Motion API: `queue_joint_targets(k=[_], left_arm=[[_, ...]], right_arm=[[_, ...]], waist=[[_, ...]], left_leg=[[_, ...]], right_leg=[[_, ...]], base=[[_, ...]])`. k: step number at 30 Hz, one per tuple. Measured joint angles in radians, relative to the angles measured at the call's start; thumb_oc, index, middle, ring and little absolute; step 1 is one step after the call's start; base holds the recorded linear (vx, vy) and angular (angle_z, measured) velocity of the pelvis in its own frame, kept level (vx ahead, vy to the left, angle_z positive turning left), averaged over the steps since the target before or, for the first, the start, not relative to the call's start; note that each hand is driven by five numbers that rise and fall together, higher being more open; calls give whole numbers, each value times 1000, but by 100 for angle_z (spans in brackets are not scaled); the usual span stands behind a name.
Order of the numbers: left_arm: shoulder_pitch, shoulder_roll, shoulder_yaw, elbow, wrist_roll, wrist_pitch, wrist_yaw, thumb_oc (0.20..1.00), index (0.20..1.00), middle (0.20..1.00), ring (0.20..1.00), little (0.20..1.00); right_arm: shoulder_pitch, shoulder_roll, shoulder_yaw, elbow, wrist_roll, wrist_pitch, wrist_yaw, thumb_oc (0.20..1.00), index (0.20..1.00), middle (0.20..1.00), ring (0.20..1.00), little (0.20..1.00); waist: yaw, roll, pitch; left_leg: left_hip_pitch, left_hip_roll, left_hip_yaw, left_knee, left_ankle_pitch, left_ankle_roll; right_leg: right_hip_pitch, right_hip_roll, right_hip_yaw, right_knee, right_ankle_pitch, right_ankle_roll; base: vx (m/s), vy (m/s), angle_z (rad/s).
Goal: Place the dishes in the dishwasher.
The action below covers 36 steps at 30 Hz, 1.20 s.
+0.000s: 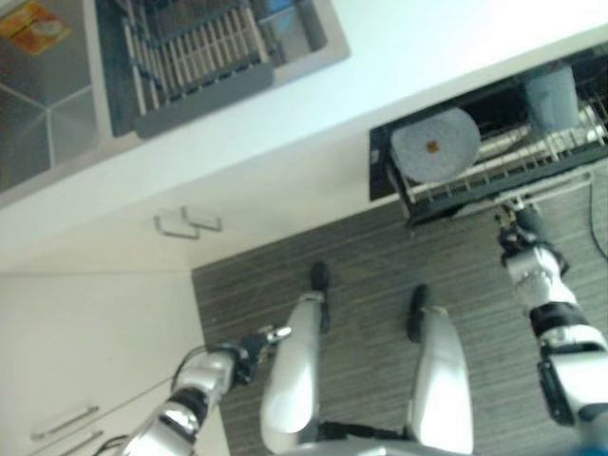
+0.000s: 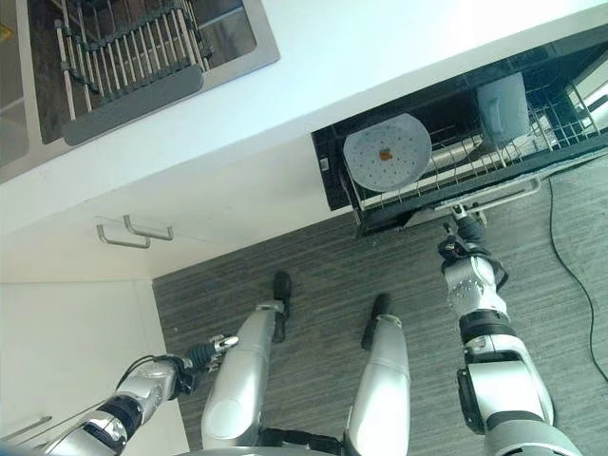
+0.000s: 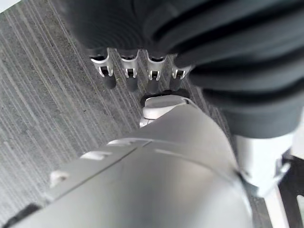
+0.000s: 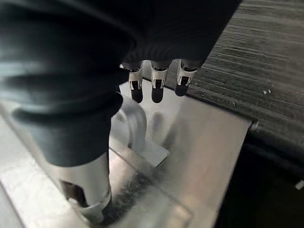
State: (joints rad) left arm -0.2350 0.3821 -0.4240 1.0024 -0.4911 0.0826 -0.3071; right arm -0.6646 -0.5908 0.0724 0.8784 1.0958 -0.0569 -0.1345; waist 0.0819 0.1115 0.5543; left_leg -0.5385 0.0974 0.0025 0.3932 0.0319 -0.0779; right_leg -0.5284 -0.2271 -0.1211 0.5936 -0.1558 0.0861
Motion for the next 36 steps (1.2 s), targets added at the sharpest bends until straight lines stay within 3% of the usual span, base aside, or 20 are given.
queue_joint_targets(k=[8,10,15,19,20,23,28,29,31,34,36], left_arm=[[-3,17,34,18,0,3,-11,1000,1000,1000,1000,1000],[-12,46,35,20,-1,8,-10,1000,1000,1000,1000,1000],[-3,103,43,14,-20,15,-10,1000,1000,1000,1000,1000],[16,122,58,-20,-50,36,-9,1000,1000,1000,1000,1000],[22,124,76,-24,-67,36,-8,1000,1000,1000,1000,1000],[34,146,115,-44,-79,55,-8,1000,1000,1000,1000,1000],[37,144,122,-62,-138,54,-13,1000,1000,1000,1000,1000],[38,134,136,-65,-143,52,-20,1000,1000,1000,1000,1000],[45,114,149,-59,-165,44,-37,1000,1000,1000,1000,1000],[50,57,148,-71,-166,23,-60,1000,1000,1000,1000,1000],[65,24,147,-76,-166,5,-81,1000,1000,1000,1000,1000]], right_arm=[[-97,-35,83,24,-106,86,-15,1000,1000,1000,1000,1000],[-241,-35,171,182,-116,139,-19,1000,1000,1000,1000,1000],[-414,-59,267,338,-177,160,-23,1000,1000,1000,1000,1000],[-425,-87,275,348,-212,161,-22,1000,1000,1000,1000,1000],[-429,-93,276,337,-214,136,-24,1000,1000,1000,1000,1000],[-429,-100,276,333,-207,135,-40,1000,1000,1000,1000,1000],[-405,-94,260,323,-198,113,-43,1000,1000,1000,1000,1000],[-321,-68,211,295,-222,52,-11,1000,1000,1000,1000,1000],[-137,20,166,179,-272,-6,75,1000,1000,1000,1000,1000],[209,220,113,82,-291,-5,170,1000,1000,1000,1000,1000],[344,296,138,137,-323,22,172,1000,1000,1000,1000,1000]], waist=[[26,-55,6],[44,-83,6],[69,-112,3],[73,-131,4],[74,-132,4],[80,-135,3],[79,-136,3],[89,-136,3],[90,-136,1],[75,-118,-10],[39,-96,-24]], left_leg=[[14,12,-21,-36,8,-1],[20,19,-22,-44,4,-3],[23,17,-39,-63,-4,4],[11,0,-33,-99,25,10],[10,-1,-36,-110,26,14],[1,3,-53,-117,31,11],[24,9,-57,-192,95,0],[64,8,-58,-224,94,3],[145,4,-43,-261,112,5],[265,-11,-19,-329,111,15],[281,-18,-12,-348,113,18]], right_leg=[[57,26,-28,-102,39,24],[78,36,-36,-142,53,27],[133,45,-59,-238,86,28],[146,37,-65,-332,139,52],[155,38,-69,-352,150,56],[160,46,-88,-368,155,55],[184,59,-107,-435,198,56],[220,59,-111,-452,191,50],[286,52,-113,-468,190,46],[382,31,-112,-487,174,53],[396,25,-111,-503,175,63]], base=[[86,-17,3],[76,-15,-3],[120,42,6],[34,-18,4],[42,-68,7],[92,-53,10],[-68,28,8],[-79,96,7],[-125,108,1],[-82,83,6],[-57,86,-3]])
